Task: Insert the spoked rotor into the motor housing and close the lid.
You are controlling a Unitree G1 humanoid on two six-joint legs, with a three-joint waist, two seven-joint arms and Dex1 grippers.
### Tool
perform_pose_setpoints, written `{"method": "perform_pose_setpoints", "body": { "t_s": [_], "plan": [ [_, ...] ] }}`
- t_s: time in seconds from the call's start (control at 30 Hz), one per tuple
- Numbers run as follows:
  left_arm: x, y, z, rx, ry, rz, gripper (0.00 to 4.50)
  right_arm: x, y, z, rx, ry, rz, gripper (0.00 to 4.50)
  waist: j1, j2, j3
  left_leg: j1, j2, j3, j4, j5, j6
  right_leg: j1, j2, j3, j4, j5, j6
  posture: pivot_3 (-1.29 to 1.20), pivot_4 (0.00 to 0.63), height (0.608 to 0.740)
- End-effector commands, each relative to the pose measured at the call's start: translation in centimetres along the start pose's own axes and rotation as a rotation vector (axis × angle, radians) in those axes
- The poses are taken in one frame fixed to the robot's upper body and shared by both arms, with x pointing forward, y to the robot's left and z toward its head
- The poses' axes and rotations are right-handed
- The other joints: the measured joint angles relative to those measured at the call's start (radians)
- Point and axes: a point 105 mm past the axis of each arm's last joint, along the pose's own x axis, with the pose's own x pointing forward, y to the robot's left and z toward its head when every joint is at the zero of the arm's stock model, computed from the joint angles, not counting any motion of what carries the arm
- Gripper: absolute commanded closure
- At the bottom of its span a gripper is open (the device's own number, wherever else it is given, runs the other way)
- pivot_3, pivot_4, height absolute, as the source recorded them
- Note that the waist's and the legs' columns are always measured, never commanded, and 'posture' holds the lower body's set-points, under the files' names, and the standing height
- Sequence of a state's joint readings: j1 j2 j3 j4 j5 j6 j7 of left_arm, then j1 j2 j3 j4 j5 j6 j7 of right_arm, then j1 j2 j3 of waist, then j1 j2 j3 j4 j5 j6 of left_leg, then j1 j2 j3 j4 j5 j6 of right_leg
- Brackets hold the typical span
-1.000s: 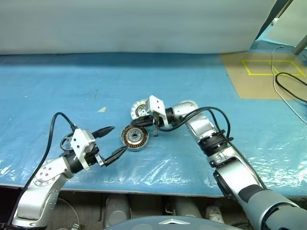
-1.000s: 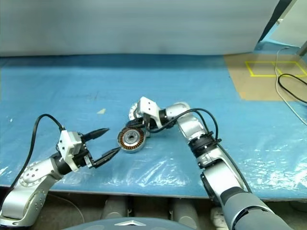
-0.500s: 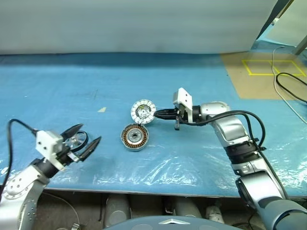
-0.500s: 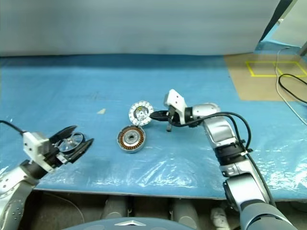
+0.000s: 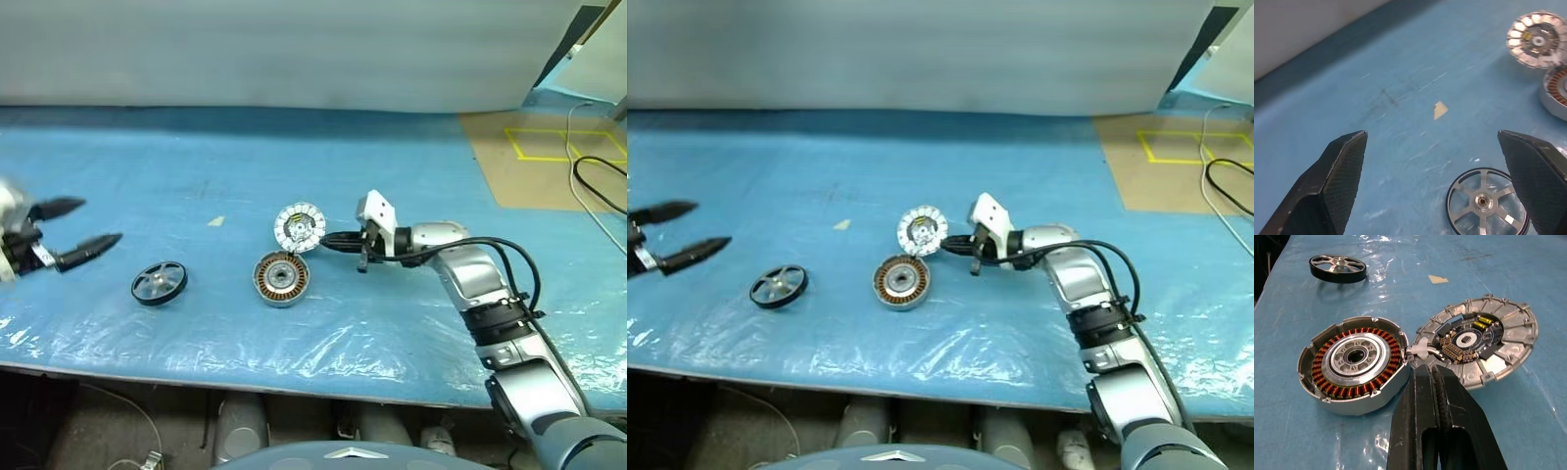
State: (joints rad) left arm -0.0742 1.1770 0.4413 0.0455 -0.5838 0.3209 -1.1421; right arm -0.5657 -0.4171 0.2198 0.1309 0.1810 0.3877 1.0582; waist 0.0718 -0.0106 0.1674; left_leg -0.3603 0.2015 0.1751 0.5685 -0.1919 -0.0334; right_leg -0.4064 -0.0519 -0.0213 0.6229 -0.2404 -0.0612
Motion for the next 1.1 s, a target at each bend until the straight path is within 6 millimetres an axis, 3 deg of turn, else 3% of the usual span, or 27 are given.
{"method": "perform_pose_setpoints", "body": {
  "t_s": [0.03, 0.3, 0.47, 0.57, 0.67, 0.77, 1.1],
  "plan": [
    [1.8, -0.1, -0.5, 0.071, 0.082, -0.156, 0.0, 0.2, 0.2, 0.6, -0.018, -0.038, -0.014, 4.49, 0.0, 0.0, 0.0, 0.0, -0.001, 0.0, -0.001, 0.0, 0.0, -0.001, 0.0, 0.0, 0.0, 0.0, 0.0, 0.0, 0.15, 0.74],
    [5.7, 0.0, -1.8, 0.27, 0.221, -0.446, 0.0, -1.2, 2.3, -1.7, -0.013, 0.015, -0.039, 4.49, 0.002, 0.0, 0.0, -0.006, 0.0, 0.0, -0.001, 0.001, -0.001, -0.003, 0.0, -0.004, 0.0, 0.0, 0.0, 0.0, 0.15, 0.74],
    [6.2, -0.2, -2.9, 0.4, 0.29, -0.549, 0.0, -2.6, 3.5, -2.5, 0.002, 0.042, -0.049, 4.49, 0.002, -0.001, 0.0, -0.005, 0.001, -0.001, -0.001, 0.0, -0.002, -0.003, 0.0, -0.004, 0.0, 0.0, 0.0, 0.0, 0.15, 0.74],
    [6.8, 0.0, -2.4, 0.419, 0.269, -0.552, 0.0, -3.0, 3.4, -2.9, 0.019, 0.052, -0.088, 4.49, 0.007, -0.001, 0.0, -0.005, 0.002, -0.001, 0.0, 0.0, -0.002, -0.003, 0.0, -0.004, 0.0, 0.0, 0.0, 0.0, 0.15, 0.74],
    [7.0, 0.2, -2.5, 0.444, 0.276, -0.563, 0.59, -2.9, 3.5, -3.1, 0.027, 0.06, -0.102, 4.5, 0.011, -0.001, 0.0, -0.005, 0.001, -0.001, 0.002, 0.0, -0.002, -0.002, 0.0, -0.004, 0.001, 0.0, 0.0, 0.0, 0.15, 0.74],
    [7.2, 0.3, -2.6, 0.465, 0.293, -0.571, 1.53, -2.8, 3.8, -3.1, 0.037, 0.057, -0.1, 4.5, 0.017, -0.001, 0.0, -0.004, 0.001, -0.001, 0.002, 0.0, -0.002, -0.001, -0.001, -0.004, 0.001, 0.0, 0.0, 0.0, 0.15, 0.74],
    [6.3, -1.1, -4.3, 0.533, 0.395, -0.703, 1.53, -2.9, 4.4, -3.7, 0.066, 0.082, -0.101, 4.5, 0.026, -0.001, 0.0, -0.005, 0.001, -0.001, 0.001, 0.0, -0.002, -0.002, -0.001, -0.004, 0.001, 0.0, 0.0, 0.0, 0.15, 0.74]
  ]
}}
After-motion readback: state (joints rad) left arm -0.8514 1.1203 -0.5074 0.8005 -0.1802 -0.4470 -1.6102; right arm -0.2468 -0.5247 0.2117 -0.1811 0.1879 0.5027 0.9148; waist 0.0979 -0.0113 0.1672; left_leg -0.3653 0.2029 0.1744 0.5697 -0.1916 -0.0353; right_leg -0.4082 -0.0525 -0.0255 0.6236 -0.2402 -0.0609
